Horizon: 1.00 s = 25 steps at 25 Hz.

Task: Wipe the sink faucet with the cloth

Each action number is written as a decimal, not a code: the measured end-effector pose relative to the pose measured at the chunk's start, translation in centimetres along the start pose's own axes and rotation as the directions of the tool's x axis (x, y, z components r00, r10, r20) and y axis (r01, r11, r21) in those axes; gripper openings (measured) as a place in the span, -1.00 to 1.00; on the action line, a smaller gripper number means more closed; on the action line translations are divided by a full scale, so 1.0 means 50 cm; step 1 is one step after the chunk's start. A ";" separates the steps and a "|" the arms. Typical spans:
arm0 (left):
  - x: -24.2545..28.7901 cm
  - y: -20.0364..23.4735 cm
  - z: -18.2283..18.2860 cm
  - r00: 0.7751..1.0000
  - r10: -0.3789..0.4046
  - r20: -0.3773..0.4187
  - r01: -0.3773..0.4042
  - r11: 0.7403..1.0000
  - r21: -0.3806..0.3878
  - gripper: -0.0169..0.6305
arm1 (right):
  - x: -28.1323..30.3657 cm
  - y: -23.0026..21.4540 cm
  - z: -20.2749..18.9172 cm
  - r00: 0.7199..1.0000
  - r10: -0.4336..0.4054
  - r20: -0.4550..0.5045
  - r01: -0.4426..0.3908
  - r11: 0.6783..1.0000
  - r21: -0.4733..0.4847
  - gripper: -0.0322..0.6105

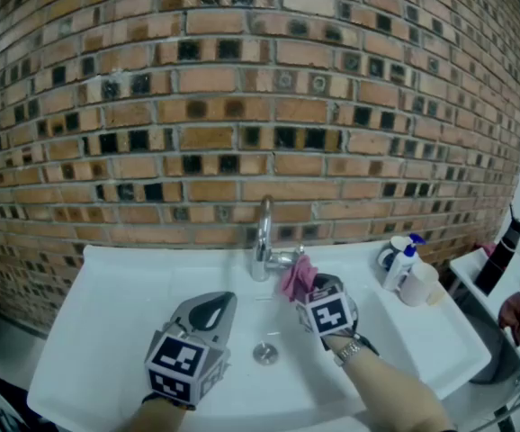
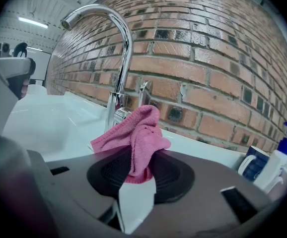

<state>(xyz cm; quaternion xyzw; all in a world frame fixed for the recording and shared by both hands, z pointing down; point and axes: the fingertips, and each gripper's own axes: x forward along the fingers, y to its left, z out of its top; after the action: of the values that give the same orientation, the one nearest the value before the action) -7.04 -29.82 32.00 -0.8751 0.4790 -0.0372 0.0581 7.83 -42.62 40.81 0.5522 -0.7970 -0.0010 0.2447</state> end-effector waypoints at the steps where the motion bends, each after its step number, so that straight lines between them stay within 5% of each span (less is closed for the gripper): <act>1: 0.000 0.000 0.001 1.000 0.001 0.001 -0.001 1.000 0.001 -0.91 | -0.002 0.003 -0.002 1.000 0.004 -0.001 -0.004 1.000 -0.001 -0.55; 25: 0.000 0.019 -0.015 0.999 0.039 -0.020 -0.039 0.999 0.008 -0.91 | -0.068 0.091 0.022 0.991 0.126 0.037 -0.123 0.990 -0.072 -0.58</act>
<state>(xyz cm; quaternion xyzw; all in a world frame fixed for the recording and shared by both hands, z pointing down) -7.93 -30.40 32.62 -0.8650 0.4963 -0.0465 0.0574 4.34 -38.15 39.76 0.4923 -0.8343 -0.0246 0.2468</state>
